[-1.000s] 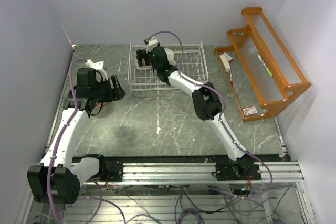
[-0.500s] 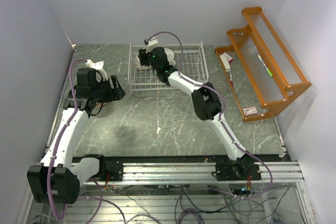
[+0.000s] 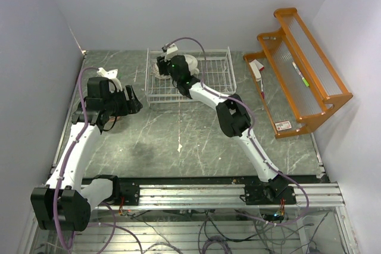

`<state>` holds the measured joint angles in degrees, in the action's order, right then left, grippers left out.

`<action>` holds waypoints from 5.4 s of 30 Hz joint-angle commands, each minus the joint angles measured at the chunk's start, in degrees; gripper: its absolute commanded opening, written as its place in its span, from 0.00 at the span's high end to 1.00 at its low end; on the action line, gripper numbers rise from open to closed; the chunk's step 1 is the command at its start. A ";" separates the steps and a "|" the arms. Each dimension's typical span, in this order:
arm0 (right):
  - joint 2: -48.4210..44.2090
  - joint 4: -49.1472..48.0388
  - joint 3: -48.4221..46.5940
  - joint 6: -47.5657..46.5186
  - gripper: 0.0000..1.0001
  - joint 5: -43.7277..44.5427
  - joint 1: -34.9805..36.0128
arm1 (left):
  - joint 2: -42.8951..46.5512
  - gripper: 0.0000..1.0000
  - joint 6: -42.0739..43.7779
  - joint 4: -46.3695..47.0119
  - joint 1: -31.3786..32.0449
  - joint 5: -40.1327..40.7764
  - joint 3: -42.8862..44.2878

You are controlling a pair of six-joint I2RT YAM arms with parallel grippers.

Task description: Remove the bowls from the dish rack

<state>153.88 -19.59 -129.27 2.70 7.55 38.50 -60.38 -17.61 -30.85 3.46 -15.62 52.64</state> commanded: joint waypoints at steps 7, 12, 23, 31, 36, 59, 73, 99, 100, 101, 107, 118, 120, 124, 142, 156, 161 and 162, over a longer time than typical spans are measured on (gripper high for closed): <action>-6.50 -1.29 3.90 -3.58 1.00 2.34 2.26 | -0.38 0.21 -0.06 -0.08 -0.56 -0.44 -0.29; -9.64 -0.66 4.94 -3.12 1.00 1.24 2.43 | 0.29 0.22 -0.08 0.00 -0.54 -0.10 -0.47; -16.68 -2.81 12.92 -3.12 1.00 2.55 2.98 | 0.96 0.19 0.13 -0.18 -0.54 0.26 -0.57; -23.59 -6.53 22.61 -3.14 1.00 4.55 2.70 | 1.04 0.19 0.18 -0.36 -0.49 0.89 -0.60; -30.55 -10.35 31.71 0.78 1.00 1.57 1.36 | 1.01 0.19 0.36 -1.08 -0.52 3.17 -0.32; -65.97 -42.63 82.97 35.80 1.00 -23.59 -15.70 | 1.59 0.20 -1.51 -0.83 -0.54 3.38 -0.65; -71.14 -69.80 106.88 51.59 1.00 -24.35 -15.63 | 11.02 0.17 -24.85 28.02 -0.48 -15.99 -12.55; -58.91 -84.64 104.77 52.73 1.00 -20.84 -1.87 | 18.52 0.09 -44.03 61.98 5.88 -18.09 -33.31; -58.96 -84.58 104.61 52.79 1.00 -21.04 -1.86 | 18.00 0.10 -45.69 65.02 6.06 -18.46 -34.58; -58.96 -84.64 104.58 52.92 1.00 -21.08 -1.85 | 17.22 0.10 -47.20 68.74 6.30 -18.75 -35.95; -60.19 -84.64 105.86 50.95 1.00 -18.49 -1.06 | 11.48 0.14 -51.99 84.13 10.20 -18.31 -40.38; -60.26 -84.61 105.66 50.13 1.00 -18.19 -0.15 | 11.14 0.24 -53.29 87.56 22.13 -8.83 -43.23; -60.28 -84.62 105.58 49.93 1.00 -18.26 0.06 | 11.01 0.25 -53.60 87.96 23.26 -7.60 -43.59; -60.42 -84.64 105.50 49.76 1.00 -18.39 0.36 | 9.73 0.27 -54.45 90.91 25.05 -5.31 -45.02; -59.22 -84.62 105.19 50.30 1.00 -17.40 1.17 | 1.71 0.37 -55.56 99.32 28.74 0.11 -46.59; -59.30 -84.61 104.77 50.04 1.00 -17.25 2.11 | -6.82 0.54 -57.96 110.58 30.66 2.72 -46.36; -58.82 -84.64 104.51 50.12 1.00 -17.22 2.42 | -9.25 0.60 -57.63 112.96 31.53 2.61 -45.61; -58.69 -84.60 104.41 50.12 1.00 -17.23 2.46 | -9.50 0.61 -57.55 113.24 31.64 2.81 -45.47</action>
<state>95.09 -87.39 -22.85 52.90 -10.85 40.40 -68.84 -75.90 73.87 34.15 -14.46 5.93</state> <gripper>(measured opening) 0.503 0.411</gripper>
